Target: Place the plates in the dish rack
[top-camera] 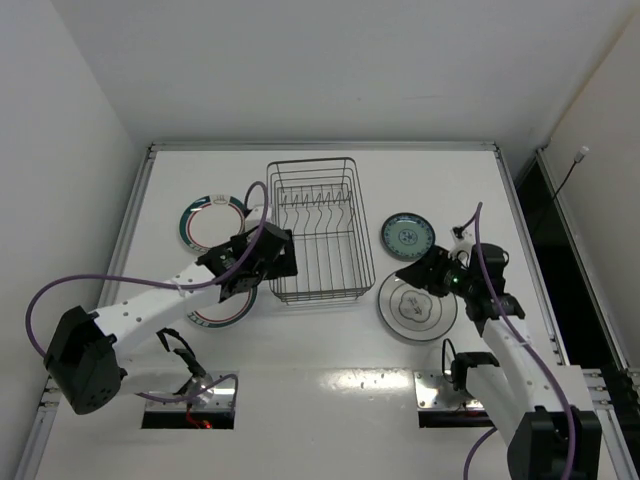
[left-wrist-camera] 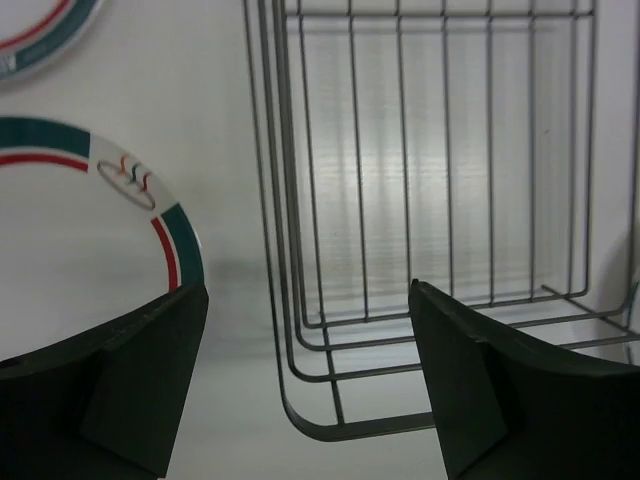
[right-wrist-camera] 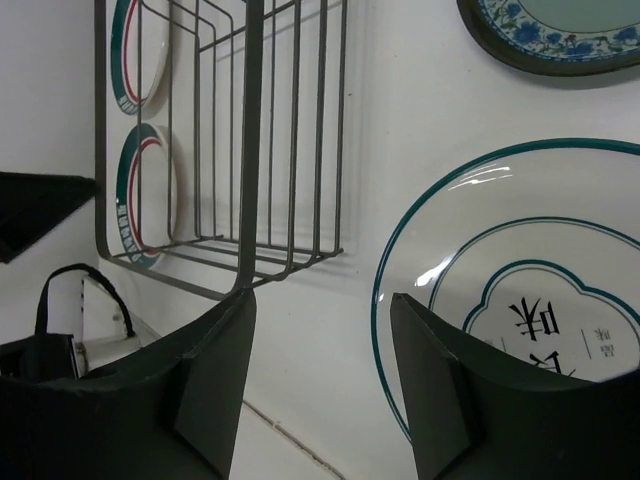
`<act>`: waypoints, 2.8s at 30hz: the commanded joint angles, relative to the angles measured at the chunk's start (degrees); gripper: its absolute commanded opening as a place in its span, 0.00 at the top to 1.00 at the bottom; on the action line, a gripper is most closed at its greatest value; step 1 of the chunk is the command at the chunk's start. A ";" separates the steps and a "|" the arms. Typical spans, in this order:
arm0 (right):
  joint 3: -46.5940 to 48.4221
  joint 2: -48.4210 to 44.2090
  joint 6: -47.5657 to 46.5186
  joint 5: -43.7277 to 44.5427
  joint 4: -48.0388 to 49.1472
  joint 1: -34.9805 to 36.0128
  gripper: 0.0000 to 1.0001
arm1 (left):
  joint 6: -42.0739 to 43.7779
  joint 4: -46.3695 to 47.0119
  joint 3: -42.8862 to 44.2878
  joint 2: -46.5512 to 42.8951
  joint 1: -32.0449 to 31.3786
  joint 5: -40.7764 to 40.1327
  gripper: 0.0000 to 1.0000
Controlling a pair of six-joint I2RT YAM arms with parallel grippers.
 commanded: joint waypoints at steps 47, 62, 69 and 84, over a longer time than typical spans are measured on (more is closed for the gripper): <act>42.17 58.91 -5.72 17.02 -10.53 -8.26 0.97 | 32.33 25.66 1.03 -7.27 0.55 -25.43 0.14; 53.59 33.15 -4.14 45.49 -16.50 6.22 1.00 | 31.27 24.61 1.03 -7.27 0.55 -27.01 0.14; 67.01 40.86 -3.61 70.71 -24.92 26.62 1.00 | 30.75 24.61 1.03 -6.21 0.55 -27.54 0.14; 90.69 70.23 0.61 95.34 -41.82 37.62 1.00 | 30.75 24.08 1.56 -6.21 0.55 -28.07 0.14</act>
